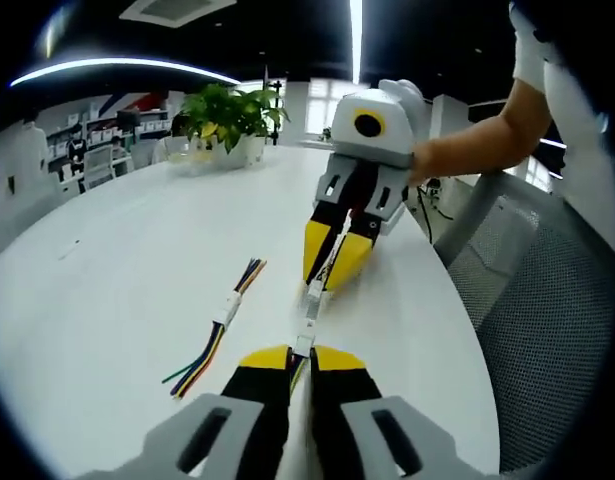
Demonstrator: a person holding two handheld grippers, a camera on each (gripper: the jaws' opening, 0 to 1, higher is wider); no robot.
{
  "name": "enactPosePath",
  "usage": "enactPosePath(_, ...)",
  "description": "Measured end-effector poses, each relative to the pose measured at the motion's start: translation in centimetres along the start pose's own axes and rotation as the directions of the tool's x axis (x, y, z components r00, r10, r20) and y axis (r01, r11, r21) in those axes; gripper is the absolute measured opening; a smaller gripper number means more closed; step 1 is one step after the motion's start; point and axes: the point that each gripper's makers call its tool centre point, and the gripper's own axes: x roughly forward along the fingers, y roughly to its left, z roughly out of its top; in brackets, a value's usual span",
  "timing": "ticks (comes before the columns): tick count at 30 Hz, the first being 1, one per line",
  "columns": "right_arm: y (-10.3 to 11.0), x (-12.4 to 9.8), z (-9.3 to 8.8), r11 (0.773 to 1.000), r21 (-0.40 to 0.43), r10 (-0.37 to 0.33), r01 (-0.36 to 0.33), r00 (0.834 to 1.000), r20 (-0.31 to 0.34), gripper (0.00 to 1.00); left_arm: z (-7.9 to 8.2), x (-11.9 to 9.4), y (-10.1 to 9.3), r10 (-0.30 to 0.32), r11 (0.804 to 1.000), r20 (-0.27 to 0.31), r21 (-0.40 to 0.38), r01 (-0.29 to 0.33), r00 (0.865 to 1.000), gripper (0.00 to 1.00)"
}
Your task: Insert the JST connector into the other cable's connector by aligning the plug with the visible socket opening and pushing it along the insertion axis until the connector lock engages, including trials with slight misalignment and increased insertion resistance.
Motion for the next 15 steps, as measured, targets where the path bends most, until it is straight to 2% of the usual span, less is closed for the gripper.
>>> enactPosePath(15,0.28,0.98,-0.02,1.000,-0.010,0.017,-0.017,0.999,-0.028,0.03,0.47,0.16,0.09,-0.001,1.000,0.008,0.000,0.001,1.000,0.00)
